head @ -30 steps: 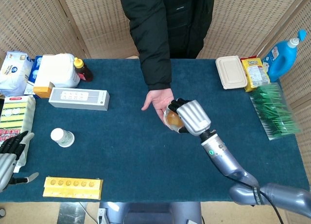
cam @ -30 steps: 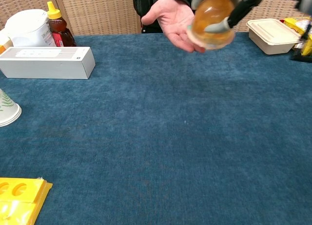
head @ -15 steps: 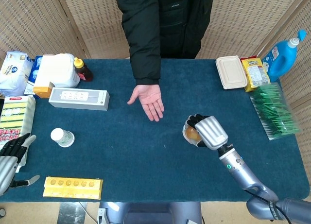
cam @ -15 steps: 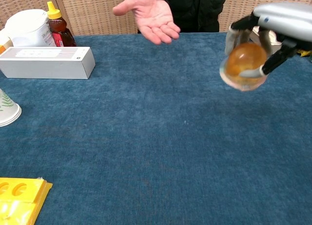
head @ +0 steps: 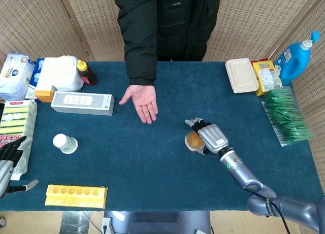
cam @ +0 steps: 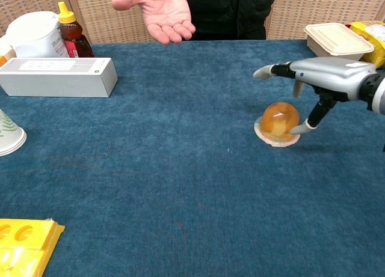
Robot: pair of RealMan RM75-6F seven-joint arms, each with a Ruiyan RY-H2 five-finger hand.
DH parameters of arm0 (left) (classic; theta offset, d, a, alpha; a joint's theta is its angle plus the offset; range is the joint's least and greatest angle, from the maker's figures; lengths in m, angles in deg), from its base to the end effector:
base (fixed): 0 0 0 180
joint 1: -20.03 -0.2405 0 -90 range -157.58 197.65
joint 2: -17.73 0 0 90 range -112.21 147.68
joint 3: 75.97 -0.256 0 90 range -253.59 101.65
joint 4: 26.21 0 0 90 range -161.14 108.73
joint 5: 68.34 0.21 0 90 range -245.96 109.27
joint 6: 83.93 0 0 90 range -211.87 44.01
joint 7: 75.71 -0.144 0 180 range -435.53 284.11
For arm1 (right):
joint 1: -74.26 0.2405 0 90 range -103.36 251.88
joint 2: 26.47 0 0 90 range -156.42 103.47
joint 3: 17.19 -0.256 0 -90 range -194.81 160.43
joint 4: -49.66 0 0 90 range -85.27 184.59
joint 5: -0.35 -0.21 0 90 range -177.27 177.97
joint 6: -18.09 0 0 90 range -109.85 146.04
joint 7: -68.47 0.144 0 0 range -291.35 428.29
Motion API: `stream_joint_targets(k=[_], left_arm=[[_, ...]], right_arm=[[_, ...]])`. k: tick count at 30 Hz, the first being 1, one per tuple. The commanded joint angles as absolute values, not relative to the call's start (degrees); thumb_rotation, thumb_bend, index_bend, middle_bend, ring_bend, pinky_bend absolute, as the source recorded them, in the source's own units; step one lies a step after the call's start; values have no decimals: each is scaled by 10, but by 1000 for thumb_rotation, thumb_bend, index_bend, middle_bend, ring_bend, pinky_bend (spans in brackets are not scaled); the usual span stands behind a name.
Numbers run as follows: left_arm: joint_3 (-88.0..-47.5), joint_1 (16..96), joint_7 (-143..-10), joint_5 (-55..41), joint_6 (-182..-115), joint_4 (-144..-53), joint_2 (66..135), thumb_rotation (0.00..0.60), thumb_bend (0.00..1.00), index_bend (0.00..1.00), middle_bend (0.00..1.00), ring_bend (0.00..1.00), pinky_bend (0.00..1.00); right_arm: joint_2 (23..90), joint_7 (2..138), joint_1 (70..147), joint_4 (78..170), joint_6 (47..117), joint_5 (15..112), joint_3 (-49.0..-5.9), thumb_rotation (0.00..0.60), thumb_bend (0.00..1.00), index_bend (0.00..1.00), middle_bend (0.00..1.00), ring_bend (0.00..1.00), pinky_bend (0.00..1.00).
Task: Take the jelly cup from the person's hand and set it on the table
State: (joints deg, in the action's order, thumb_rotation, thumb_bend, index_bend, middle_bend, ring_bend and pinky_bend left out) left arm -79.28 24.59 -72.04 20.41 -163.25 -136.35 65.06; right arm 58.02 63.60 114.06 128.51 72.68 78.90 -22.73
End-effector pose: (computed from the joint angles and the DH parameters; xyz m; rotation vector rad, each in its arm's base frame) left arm -0.2759 0.1508 0.1908 -1.4874 -1.1120 -0.8389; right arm -0.1858 -0.3395 0.0030 1.9613 -0.8905 0.9437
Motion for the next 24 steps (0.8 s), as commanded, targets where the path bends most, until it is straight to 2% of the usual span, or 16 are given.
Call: stream_joint_targets(k=[1,6,12,19,24], left_arm=[[-794,245,-719,206,-1634,-1364,650,600,84,0,0,0,39],[-795,242,-714,212,-1639,-1363,648,600,84,0,0,0,39],[-799,240,-721,222,-1643,-1362,650,600,84,0,0,0,39],[-804,233,-742,234,-1652,-1364,658,600,85,0,0,0,39],[-809,226,-775,244,-1659,-1367,671,600,84,0,0,0,39]], right_arm=[[534,653,1116,1334,776,821,-217,600,191,19,75,73,306],[467,685,1053,1385,882,887,-183,600,171,19,83,73,306],[414,706,960,1374,1018,944,-139,600,79,25,100,70,242],[393,752,867,1327,1123,958,-109,600,34,22,49,5,127],[407,818,797,1294,1201,957,-101,600,4,23,46,0,65]])
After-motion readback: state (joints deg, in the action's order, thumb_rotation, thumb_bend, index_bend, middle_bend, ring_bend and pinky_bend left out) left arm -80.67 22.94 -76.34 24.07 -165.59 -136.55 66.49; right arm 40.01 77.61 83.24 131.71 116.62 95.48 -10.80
